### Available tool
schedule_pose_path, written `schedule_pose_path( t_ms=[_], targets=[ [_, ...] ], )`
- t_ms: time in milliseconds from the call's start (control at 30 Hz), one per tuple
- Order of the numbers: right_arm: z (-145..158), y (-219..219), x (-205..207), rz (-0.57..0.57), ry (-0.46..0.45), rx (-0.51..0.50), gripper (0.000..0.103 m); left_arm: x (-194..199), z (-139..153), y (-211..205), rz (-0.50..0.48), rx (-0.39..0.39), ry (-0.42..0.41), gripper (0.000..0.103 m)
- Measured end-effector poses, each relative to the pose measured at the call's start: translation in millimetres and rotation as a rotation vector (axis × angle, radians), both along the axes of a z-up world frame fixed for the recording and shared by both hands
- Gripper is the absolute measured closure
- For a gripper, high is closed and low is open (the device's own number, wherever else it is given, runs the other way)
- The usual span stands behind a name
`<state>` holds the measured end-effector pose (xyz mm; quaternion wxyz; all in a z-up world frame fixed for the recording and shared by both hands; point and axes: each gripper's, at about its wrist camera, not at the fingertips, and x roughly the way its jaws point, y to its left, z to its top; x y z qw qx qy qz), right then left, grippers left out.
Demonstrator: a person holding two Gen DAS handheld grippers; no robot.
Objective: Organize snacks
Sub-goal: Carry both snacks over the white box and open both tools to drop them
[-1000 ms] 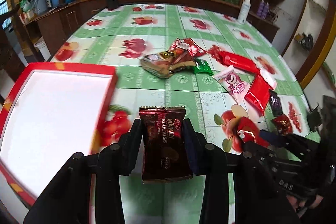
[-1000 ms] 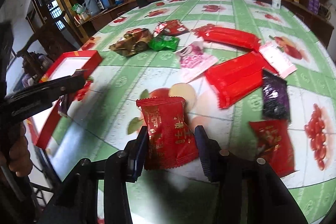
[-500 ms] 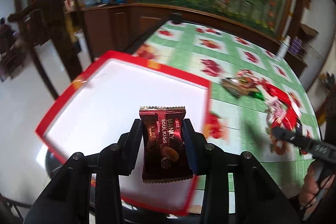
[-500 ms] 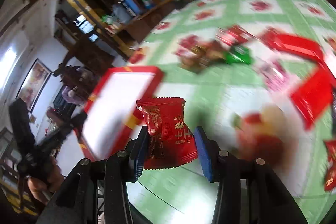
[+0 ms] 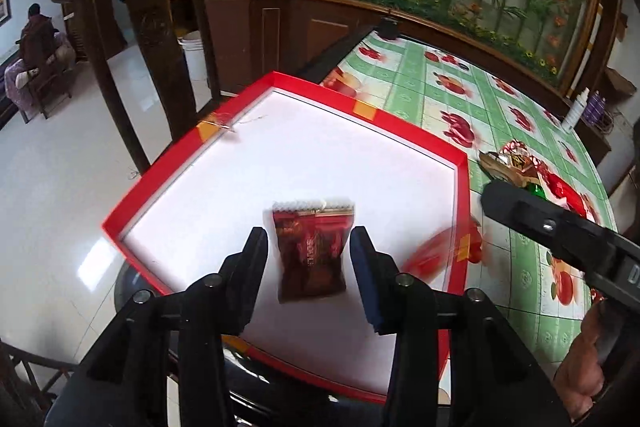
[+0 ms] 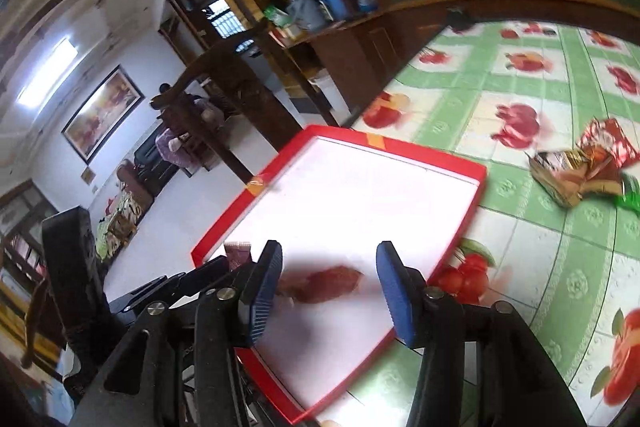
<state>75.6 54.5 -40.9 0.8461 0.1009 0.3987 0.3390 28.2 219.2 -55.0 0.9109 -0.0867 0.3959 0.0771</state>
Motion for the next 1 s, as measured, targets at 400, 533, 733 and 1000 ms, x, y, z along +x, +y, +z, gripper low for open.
schedule_pose_path(
  t_ms=[400,533,733,1000],
  targets=[
    [-6.0,-161.9,-34.1,-0.363,-0.073,-0.057,0.049,-4.1,-1.3,-55.8,-0.157,0.019,0.029,0.055],
    [-1.7,-251.6,-67.0,-0.552,-0.084,-0.06,0.046,-3.8,-2.7,-89.2,-0.224,0.046,0.044,0.045],
    [-6.5,-331.3,-96.2,-0.709,-0.05,-0.087,0.041,-4.4,-5.6,-130.2,-0.309,0.083,0.078,0.045],
    [-42.9,-331.6,-79.9,-0.668,0.062,-0.143,0.041,-8.7,-7.5,-148.7,-0.325,0.115,0.114,0.045]
  ],
)
